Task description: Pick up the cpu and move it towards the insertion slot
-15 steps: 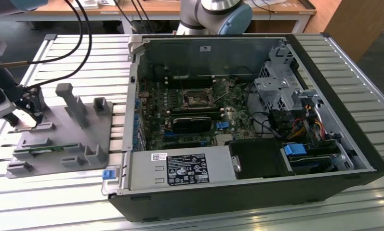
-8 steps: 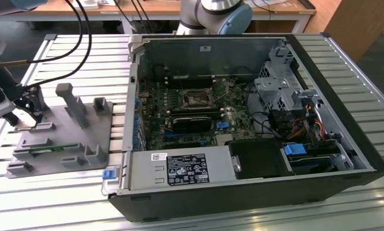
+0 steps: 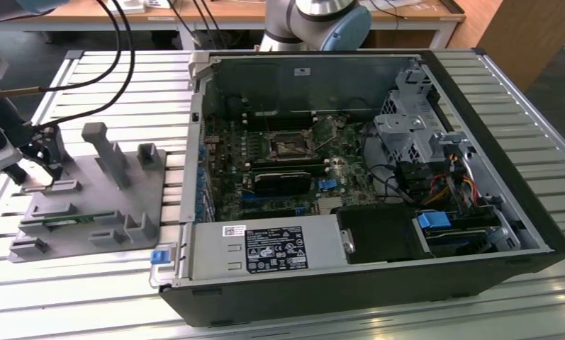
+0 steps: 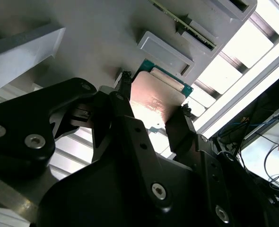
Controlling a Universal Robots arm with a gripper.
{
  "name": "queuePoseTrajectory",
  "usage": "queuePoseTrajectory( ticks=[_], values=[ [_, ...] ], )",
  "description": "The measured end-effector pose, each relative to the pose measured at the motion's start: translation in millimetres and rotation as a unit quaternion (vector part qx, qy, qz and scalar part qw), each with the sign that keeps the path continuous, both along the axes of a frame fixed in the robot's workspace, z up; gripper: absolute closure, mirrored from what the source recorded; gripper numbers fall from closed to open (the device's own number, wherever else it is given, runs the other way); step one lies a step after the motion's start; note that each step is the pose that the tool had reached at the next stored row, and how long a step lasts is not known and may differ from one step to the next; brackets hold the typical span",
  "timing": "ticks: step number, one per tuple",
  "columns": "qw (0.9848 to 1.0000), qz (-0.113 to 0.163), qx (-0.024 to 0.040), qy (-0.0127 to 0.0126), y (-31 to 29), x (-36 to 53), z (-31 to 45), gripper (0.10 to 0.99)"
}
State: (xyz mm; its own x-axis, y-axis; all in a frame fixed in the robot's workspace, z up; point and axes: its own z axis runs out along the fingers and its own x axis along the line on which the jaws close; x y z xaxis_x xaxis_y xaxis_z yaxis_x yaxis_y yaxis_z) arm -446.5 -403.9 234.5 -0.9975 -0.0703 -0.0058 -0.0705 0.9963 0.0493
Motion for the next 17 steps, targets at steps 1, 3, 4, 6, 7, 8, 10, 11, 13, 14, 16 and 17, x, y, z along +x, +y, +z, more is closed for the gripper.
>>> queuePoseTrajectory(
  ticks=[1,3,4,6,7,8,10,11,13,14,16,17],
  values=[
    [1.0000,0.000,0.0000,0.0000,0.2,0.0,0.2,0.545],
    [1.0000,0.000,0.0000,0.0000,0.5,0.0,0.7,0.545],
    [1.0000,0.000,0.0000,0.0000,0.7,0.0,0.9,0.545],
    [1.0000,0.000,0.0000,-0.0001,0.9,0.0,1.3,0.545],
    [1.0000,0.000,0.0000,-0.0001,1.0,0.1,1.5,0.545],
    [1.0000,0.000,0.0000,-0.0001,1.1,0.1,1.7,0.545],
    [1.0000,0.000,0.0000,-0.0001,1.2,0.1,2.2,0.545],
    [1.0000,0.000,0.0000,-0.0001,1.3,0.0,2.5,0.545],
    [1.0000,0.000,-0.0001,-0.0001,1.5,0.0,3.0,0.545],
    [1.0000,0.000,-0.0001,0.0000,1.6,0.0,3.2,0.545],
    [1.0000,0.000,-0.0001,-0.0001,1.9,0.0,3.6,0.545],
    [1.0000,0.000,0.0000,-0.0001,1.9,0.1,3.8,0.545]
  ],
)
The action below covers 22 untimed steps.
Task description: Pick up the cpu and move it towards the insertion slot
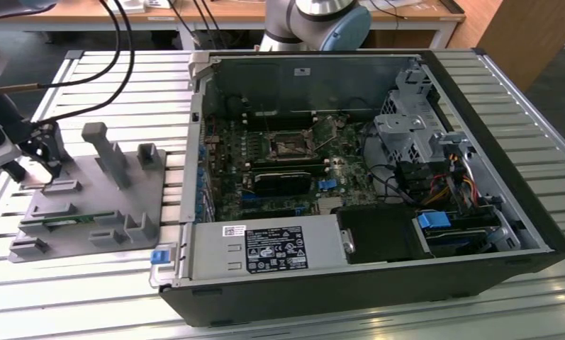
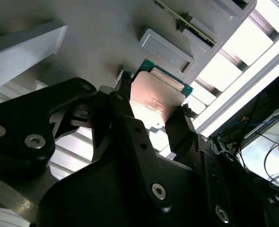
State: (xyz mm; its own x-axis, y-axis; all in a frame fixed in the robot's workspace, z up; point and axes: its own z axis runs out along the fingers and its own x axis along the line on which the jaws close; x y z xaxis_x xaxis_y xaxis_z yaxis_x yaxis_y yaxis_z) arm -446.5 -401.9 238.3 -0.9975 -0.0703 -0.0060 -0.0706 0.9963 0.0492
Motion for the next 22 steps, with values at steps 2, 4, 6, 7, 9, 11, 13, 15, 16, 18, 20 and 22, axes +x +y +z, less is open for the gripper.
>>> queuePoseTrajectory(
  ticks=[2,4,6,7,9,11,13,15,16,18,20,22],
  values=[
    [1.0000,0.000,0.0000,0.0000,0.2,0.0,0.7,0.545],
    [1.0000,0.000,0.0000,0.0000,0.4,0.0,1.2,0.545],
    [1.0000,0.000,0.0000,0.0000,0.6,0.0,1.7,0.545],
    [1.0000,0.000,-0.0001,0.0001,0.7,0.0,2.2,0.545],
    [1.0000,0.000,-0.0001,0.0000,0.9,0.0,2.9,0.545],
    [1.0000,0.000,-0.0001,0.0000,0.9,0.0,3.4,0.545],
    [1.0000,0.000,-0.0001,0.0000,1.0,0.0,4.0,0.545],
    [1.0000,0.000,-0.0002,0.0000,1.2,0.0,4.6,0.545],
    [1.0000,0.000,-0.0002,0.0000,1.3,0.0,4.8,0.545],
    [1.0000,0.000,-0.0003,0.0000,1.4,0.0,5.2,0.545],
    [1.0000,0.000,-0.0003,0.0001,1.6,0.0,6.0,0.545],
    [1.0000,0.000,-0.0003,0.0001,1.9,-0.1,7.0,0.545]
  ],
)
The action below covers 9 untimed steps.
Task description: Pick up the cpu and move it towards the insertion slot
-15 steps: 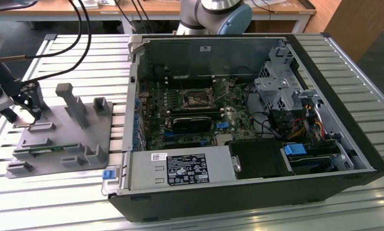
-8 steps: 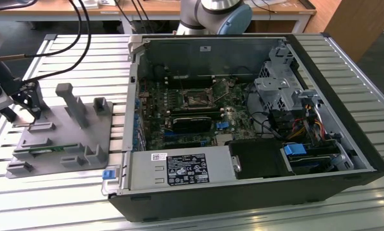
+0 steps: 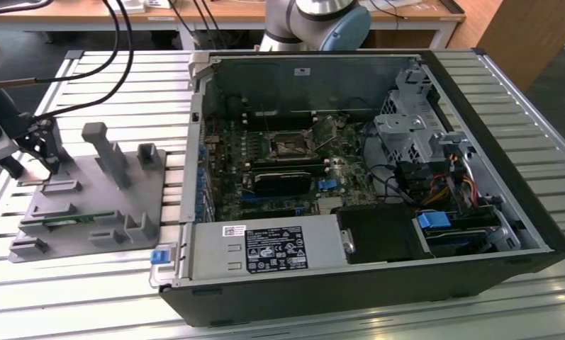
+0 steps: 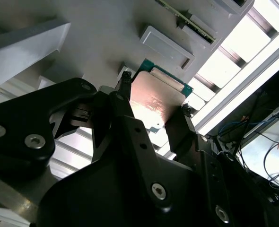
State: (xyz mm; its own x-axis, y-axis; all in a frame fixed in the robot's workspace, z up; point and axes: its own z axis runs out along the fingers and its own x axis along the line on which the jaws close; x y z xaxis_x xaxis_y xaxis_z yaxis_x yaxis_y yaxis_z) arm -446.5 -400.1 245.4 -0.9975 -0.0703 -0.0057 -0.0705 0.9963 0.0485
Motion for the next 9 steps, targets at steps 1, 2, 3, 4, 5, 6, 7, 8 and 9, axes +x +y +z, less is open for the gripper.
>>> queuePoseTrajectory(
  ticks=[1,2,3,4,5,6,7,8,9],
  values=[
    [1.0000,0.000,0.0000,0.0001,0.1,0.0,0.8,0.545],
    [1.0000,0.000,0.0000,0.0000,0.2,0.0,1.7,0.545],
    [1.0000,0.000,0.0000,-0.0001,0.3,0.0,2.7,0.545],
    [1.0000,0.000,0.0000,-0.0001,0.5,0.0,4.0,0.545],
    [1.0000,0.000,0.0000,0.0000,0.8,0.0,5.6,0.545],
    [1.0000,0.000,0.0000,-0.0001,1.0,0.0,7.1,0.545],
    [1.0000,0.000,0.0000,-0.0001,1.4,0.0,9.2,0.545],
    [1.0000,0.000,0.0000,-0.0001,1.7,0.0,11.0,0.545],
    [1.0000,0.000,0.0000,0.0000,2.1,0.0,12.6,0.545]
  ],
)
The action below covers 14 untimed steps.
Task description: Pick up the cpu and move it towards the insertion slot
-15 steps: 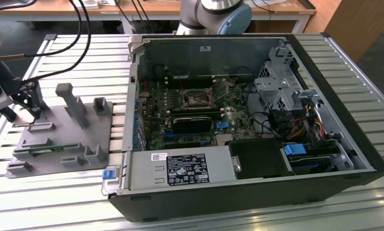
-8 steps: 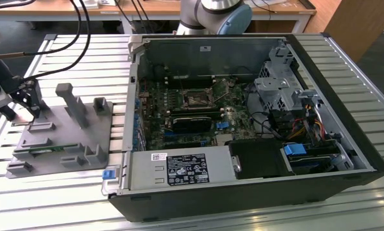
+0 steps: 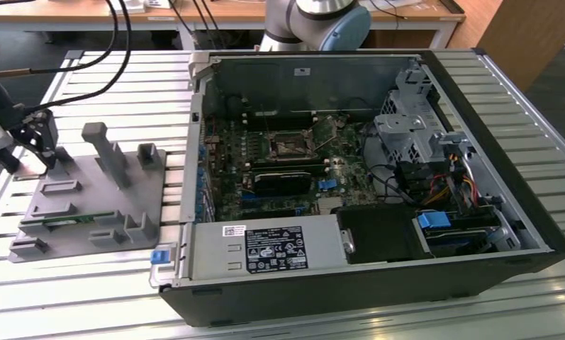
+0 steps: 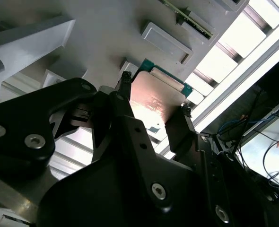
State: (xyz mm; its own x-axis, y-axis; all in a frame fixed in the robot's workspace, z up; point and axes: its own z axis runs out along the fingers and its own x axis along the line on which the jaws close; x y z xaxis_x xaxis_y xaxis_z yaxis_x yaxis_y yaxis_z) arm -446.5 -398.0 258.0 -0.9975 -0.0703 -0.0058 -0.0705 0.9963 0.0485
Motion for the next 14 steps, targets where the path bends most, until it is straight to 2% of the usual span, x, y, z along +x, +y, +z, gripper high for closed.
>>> queuePoseTrajectory(
  ticks=[14],
  values=[
    [1.0000,0.000,0.0000,0.0000,1.6,0.0,12.5,0.545]
  ],
)
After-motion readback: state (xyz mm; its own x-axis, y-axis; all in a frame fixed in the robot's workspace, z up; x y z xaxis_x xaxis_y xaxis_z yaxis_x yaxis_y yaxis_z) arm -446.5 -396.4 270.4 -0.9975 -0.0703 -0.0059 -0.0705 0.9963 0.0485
